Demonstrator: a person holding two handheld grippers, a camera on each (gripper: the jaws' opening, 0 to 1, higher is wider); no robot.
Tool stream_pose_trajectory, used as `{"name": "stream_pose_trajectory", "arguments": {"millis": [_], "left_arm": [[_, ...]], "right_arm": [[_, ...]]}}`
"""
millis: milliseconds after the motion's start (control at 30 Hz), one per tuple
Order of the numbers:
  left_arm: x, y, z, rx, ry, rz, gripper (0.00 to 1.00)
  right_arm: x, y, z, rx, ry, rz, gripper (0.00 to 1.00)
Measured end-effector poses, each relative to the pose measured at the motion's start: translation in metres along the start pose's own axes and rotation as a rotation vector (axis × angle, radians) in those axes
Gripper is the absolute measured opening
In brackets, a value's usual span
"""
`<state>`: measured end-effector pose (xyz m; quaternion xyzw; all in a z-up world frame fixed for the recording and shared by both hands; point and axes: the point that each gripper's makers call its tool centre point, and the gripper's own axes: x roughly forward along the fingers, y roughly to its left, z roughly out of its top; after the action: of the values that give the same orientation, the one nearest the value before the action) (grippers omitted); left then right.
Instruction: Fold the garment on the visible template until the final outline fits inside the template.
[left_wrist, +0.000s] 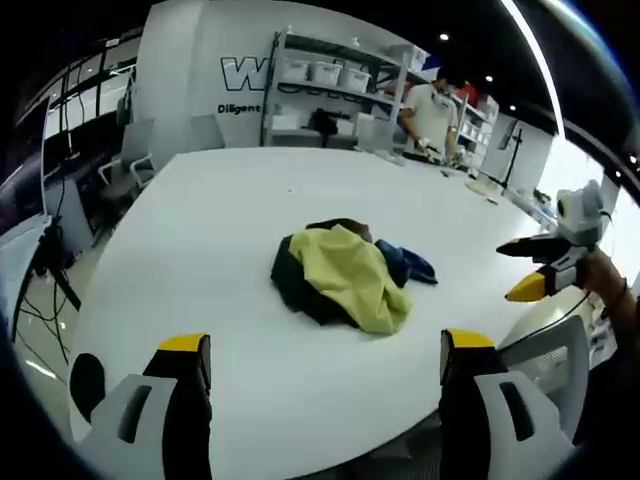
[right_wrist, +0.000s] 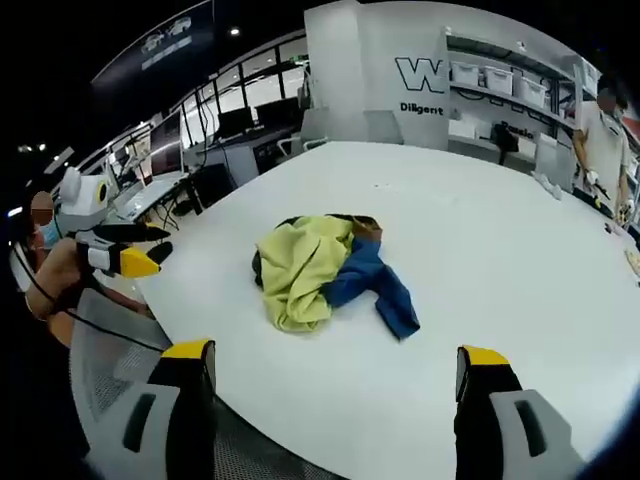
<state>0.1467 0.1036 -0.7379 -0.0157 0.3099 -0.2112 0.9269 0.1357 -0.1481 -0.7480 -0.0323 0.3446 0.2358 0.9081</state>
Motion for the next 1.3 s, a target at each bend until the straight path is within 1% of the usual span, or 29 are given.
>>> {"name": "stream_pose_trajectory", "arguments": {"millis": [433,767,1000,1300], "left_arm": [[0.003,0.008,0.004,-0.002,-0.007,0.017,0.93],[0.003,0.007,0.006,0.006,-0.004,0.009,0.92],[0.004,0.008,0.009,0.011,-0.009,0.005,0.92],[0.002,0.010,0.008,0.014,-0.001,0.011,0.91]], "right_arm": [[0.004,-0.002,0.004,-0.011,-0.002,0.003,0.99],[0.005,-0.003,0.003,-0.010,0.009,-0.003,0.99],[0.003,-0.003,0.010,-0.008,-0.012,-0.005,0.99],[0.002,-0.006,0.006,-0.006,-0.007,-0.009,0.99]]}}
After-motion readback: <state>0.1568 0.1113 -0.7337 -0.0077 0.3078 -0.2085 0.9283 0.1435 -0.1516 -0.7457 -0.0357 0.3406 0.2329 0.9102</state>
